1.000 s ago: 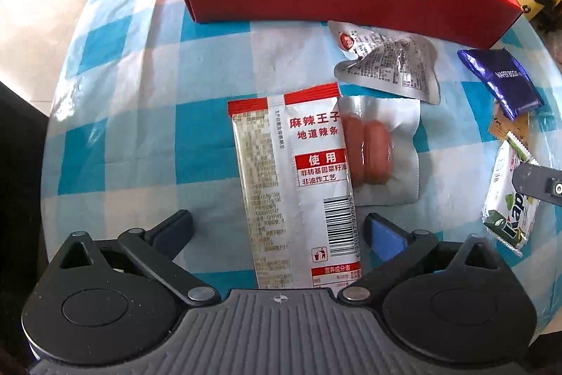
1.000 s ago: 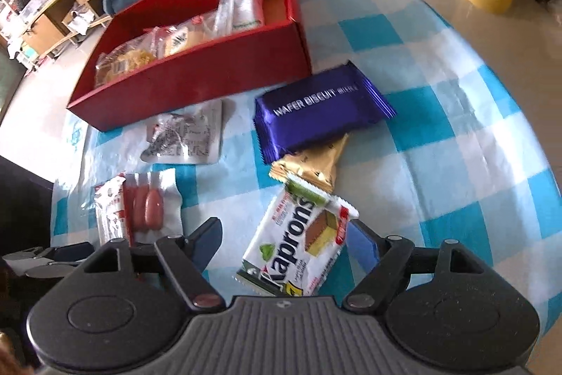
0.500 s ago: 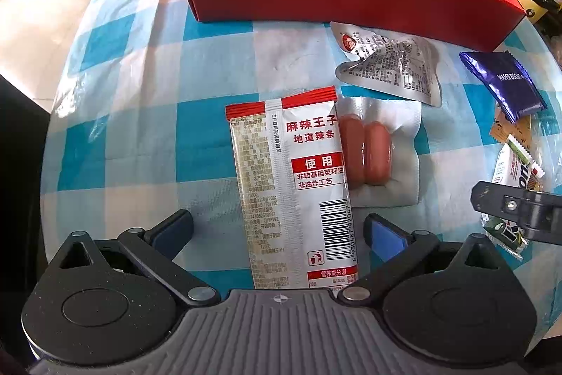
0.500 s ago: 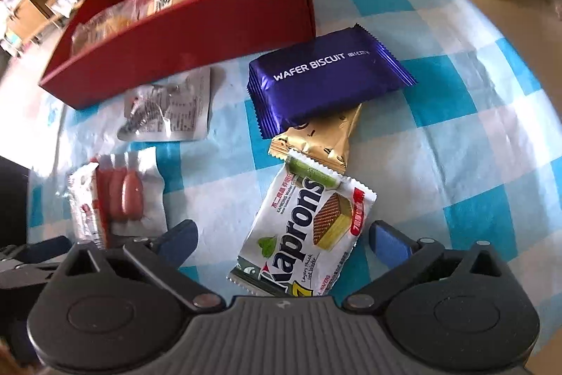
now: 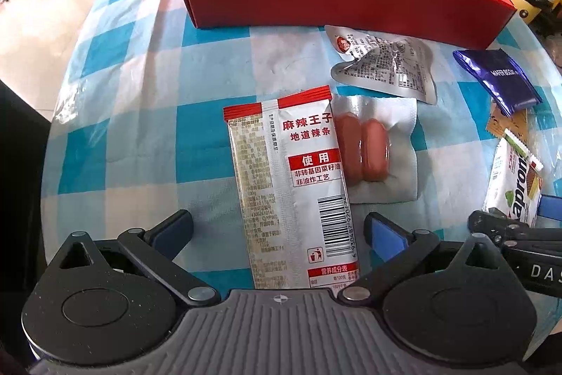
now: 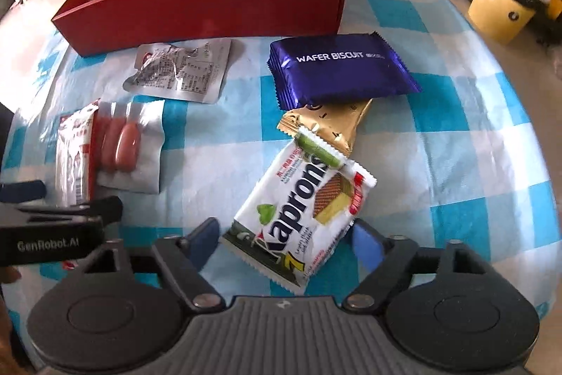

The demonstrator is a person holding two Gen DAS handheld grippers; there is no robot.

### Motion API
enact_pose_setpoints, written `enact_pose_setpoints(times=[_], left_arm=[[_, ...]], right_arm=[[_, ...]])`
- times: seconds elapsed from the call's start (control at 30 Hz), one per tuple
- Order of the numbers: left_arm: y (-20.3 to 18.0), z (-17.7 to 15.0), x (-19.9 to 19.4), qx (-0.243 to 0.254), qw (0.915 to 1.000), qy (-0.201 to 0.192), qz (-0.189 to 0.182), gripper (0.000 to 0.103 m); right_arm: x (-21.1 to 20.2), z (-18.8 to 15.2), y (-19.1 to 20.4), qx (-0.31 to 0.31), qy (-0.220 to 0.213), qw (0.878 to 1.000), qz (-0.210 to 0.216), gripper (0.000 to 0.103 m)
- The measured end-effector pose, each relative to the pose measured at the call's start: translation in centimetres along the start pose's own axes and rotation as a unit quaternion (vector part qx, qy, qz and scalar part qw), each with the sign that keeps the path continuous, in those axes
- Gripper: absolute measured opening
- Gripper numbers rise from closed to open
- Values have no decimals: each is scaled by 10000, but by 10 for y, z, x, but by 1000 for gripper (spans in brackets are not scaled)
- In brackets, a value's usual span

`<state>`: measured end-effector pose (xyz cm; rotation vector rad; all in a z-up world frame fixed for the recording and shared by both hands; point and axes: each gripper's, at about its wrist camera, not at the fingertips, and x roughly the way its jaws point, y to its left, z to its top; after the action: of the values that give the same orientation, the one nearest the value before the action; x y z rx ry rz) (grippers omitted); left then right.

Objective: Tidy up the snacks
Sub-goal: 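Close the left tool on the spicy strip bag while the right tool grasps the Kaprons bar, then lift the spicy strip bag with the left tool while the right tool lifts the Kaprons bar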

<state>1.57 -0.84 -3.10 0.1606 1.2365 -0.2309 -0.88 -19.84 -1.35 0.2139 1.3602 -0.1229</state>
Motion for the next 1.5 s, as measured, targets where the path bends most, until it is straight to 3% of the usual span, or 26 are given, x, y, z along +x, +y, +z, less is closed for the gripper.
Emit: enact_pose_setpoints(times=[0.07, 0.13, 0.33, 0.5, 0.83, 1.13, 1.43, 1.5], left_arm=[[2, 2, -1, -9, 10000, 80, -50, 102], [6, 3, -4, -56, 9999, 77, -63, 96], [15, 4, -15, -138, 9999, -52, -45, 68], [22, 4, -20, -270, 9992, -14, -308, 61], [27, 0, -24, -535, 9964, 65, -648, 57], [17, -6, -29, -346, 9964, 91, -763, 57], [14, -7, -20, -302, 9966, 135, -760, 64], [11, -7, -19, -250, 9972, 112, -701, 66]], right_arm=[[-4, -4, -4, 69, -32, 10000, 38, 60], [-8, -5, -14, 250, -36, 9995, 192, 57], [-14, -3, -18, 286, -105, 9989, 355, 56], [-18, -6, -17, 180, -131, 9989, 417, 55], [-29, -7, -10, 38, -370, 9977, 572, 53], [-15, -9, -15, 107, -131, 9987, 489, 53], [-8, 6, -22, 657, -76, 9968, 460, 64], [-10, 10, -21, 688, -139, 9964, 481, 71]])
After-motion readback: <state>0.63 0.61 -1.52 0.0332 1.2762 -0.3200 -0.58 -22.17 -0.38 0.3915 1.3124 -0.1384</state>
